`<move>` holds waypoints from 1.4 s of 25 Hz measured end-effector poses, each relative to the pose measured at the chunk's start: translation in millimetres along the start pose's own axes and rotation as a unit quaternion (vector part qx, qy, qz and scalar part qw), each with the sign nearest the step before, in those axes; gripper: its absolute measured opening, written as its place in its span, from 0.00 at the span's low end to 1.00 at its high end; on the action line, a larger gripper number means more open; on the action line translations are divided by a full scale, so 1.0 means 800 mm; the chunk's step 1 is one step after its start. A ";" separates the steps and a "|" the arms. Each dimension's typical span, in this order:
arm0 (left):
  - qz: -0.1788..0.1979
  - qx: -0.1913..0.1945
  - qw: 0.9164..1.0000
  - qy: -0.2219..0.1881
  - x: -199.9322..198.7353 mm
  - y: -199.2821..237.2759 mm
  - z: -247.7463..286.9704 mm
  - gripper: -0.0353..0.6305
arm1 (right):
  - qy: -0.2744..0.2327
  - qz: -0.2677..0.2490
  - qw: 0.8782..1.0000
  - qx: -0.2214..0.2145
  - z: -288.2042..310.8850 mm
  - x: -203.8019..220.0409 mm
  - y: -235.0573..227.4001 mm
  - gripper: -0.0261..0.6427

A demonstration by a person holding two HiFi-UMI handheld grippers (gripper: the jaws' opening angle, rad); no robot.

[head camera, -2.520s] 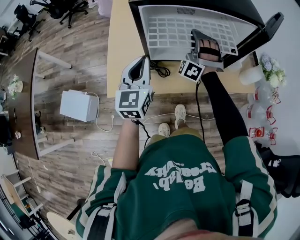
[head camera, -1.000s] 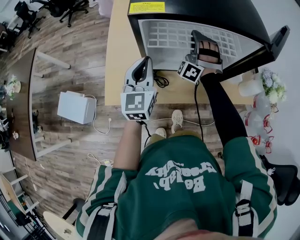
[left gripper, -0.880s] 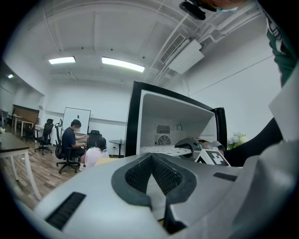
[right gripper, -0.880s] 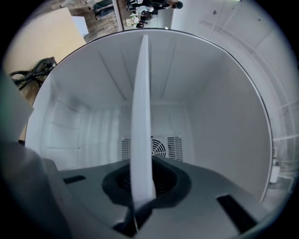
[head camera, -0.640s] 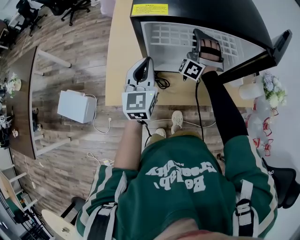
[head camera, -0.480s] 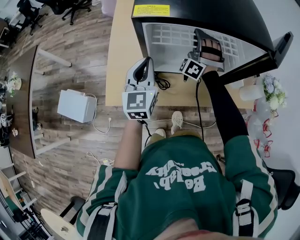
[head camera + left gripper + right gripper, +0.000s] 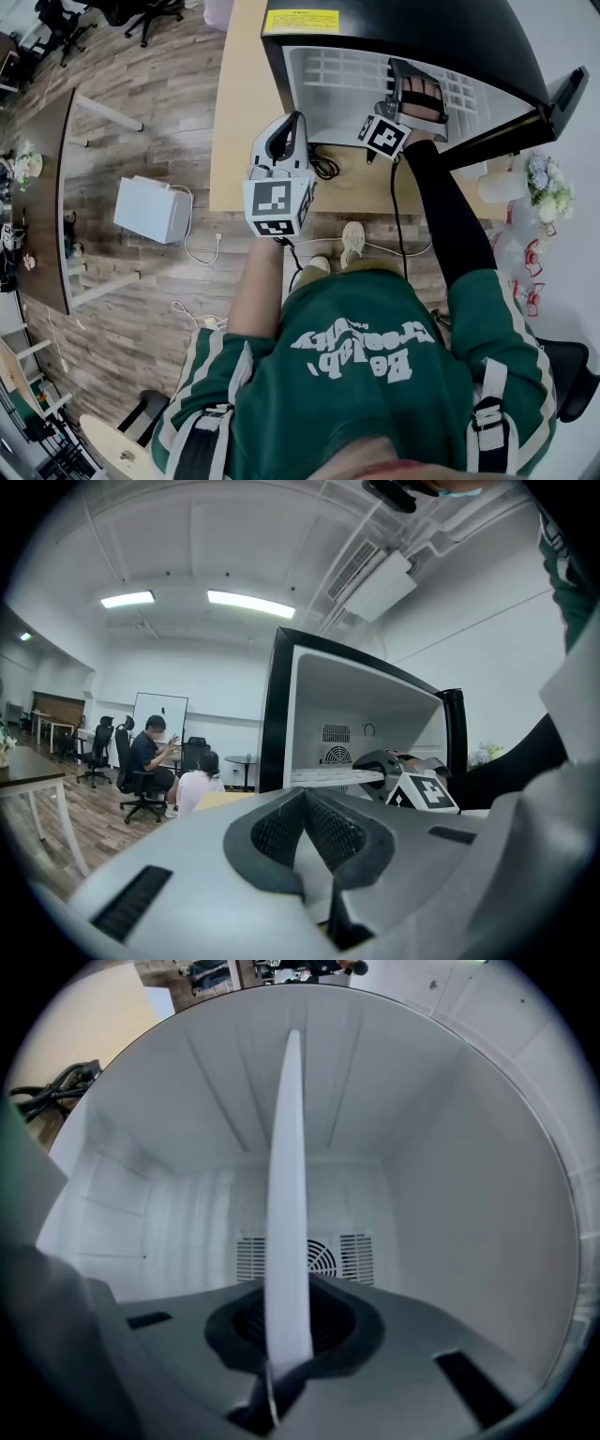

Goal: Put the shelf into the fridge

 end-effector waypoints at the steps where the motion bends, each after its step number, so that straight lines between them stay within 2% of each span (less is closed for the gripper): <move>1: 0.000 0.001 1.000 0.000 -0.001 -0.001 0.000 0.05 | 0.000 0.000 1.000 -0.001 0.000 0.000 0.001 0.09; 5: -0.002 0.007 1.000 0.001 -0.003 -0.005 -0.002 0.05 | -0.001 0.003 1.000 -0.016 -0.001 0.002 0.004 0.11; 8: -0.001 0.008 1.000 -0.002 -0.006 -0.004 -0.008 0.05 | -0.003 0.025 0.999 -0.042 -0.005 -0.001 0.010 0.25; 10: 0.000 0.010 1.000 -0.006 -0.008 -0.003 -0.011 0.05 | -0.001 0.049 0.997 -0.055 -0.010 -0.002 0.011 0.30; 16: 0.010 0.007 1.000 -0.018 -0.021 -0.003 -0.028 0.05 | -0.019 0.054 0.998 -0.041 -0.042 -0.009 -0.003 0.31; 22: 0.027 0.009 0.999 -0.029 -0.033 -0.009 -0.048 0.05 | -0.015 0.068 0.997 -0.042 -0.073 -0.005 -0.018 0.32; 28: 0.028 0.018 0.999 -0.036 -0.041 -0.023 -0.074 0.05 | -0.027 0.089 0.995 -0.045 -0.117 -0.004 -0.029 0.33; 32: 0.040 0.024 0.998 -0.041 -0.046 -0.034 -0.093 0.06 | -0.033 0.121 0.991 -0.047 -0.150 0.000 -0.037 0.33; 35: 0.060 0.029 0.997 -0.047 -0.050 -0.046 -0.105 0.05 | -0.024 0.165 0.984 -0.060 -0.172 0.010 -0.041 0.33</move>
Point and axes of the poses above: the fingertips, and each gripper's own axes: z forward along the fingers, y to its left, x out of its underside, the point moved 2 cm from there along -z, backward along the fingers, and after that the axes turned 9 degrees about z, right-handed, at the moved point
